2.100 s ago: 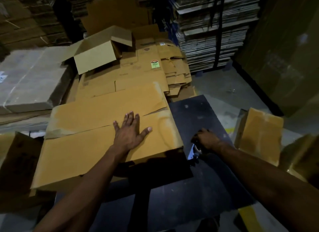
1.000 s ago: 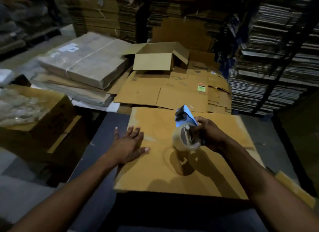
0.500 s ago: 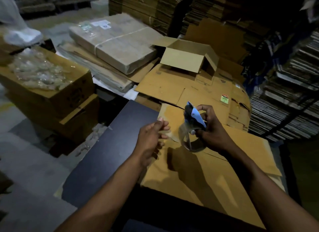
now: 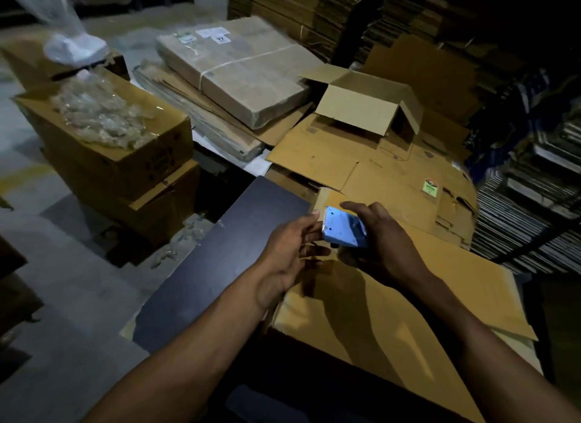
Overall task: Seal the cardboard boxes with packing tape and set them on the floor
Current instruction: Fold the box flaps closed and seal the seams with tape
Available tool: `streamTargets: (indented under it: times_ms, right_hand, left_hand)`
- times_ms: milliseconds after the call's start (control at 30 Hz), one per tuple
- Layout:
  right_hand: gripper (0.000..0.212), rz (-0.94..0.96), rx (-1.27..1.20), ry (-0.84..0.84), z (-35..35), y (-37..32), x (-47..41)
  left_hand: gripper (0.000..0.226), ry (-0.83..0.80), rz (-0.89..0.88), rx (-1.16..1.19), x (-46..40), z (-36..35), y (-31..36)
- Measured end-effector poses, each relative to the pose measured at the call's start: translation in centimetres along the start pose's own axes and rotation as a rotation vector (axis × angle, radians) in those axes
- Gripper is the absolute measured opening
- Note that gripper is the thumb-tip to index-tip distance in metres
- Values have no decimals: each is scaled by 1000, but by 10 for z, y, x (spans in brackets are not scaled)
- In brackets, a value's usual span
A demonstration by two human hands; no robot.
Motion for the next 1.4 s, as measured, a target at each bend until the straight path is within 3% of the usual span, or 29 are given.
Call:
streamTargets:
  times_ms: [133,300,533,600,633,733,800,867,933,1233,1400]
  right_hand:
    - [89,44,255,37,-2,-15,-1]
    - [88,32,264,38,-3,-23,-6]
    - [86,143,8,-7,4,-34,-11]
    - [74,180,-12,-47,4,-40,-14]
    - [61,145,-141,-98,4,-39,-18]
    - [32,103,-318,-285,-6,-30,-28]
    - [29,99,-257,-288,-2,-21,-22]
    - [45,192,71,-239,5,-20,-12]
    - [58,239,326,-306,-2,-9,-10]
    - [62,126,348,-440,-12,9,-21]
    - [20,87,282,-500,-17,9,-31]
  left_hand:
    - [30,75,-88,-173,5,11,12]
    - [35,83,-126,-158,2,25,24]
    - [29,25,67,243,-23,43,-1]
    - [28,98,36,237,-28,53,-2]
    - [24,153,12,196,-31,60,-2]
    - [26,284,-75,-22,-40,78,1]
    - [26,328,-109,-103,-46,92,-2]
    - [26,345,-105,-109,-52,105,-9]
    - [25,343,-92,-143,-57,110,-16]
    - [31,380,-31,-182,-82,130,-51]
    - [30,415,11,-244,-87,130,-61]
Point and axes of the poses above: each hand's wrist, its own x-axis away from the middle knuckle, its own z-axis out of the back of the hand, y = z × x, the point moved 8 cm from there along -x, towards the middle knuckle, and after that the axes turned 10 degrees about -y, right-handed, at the moved point
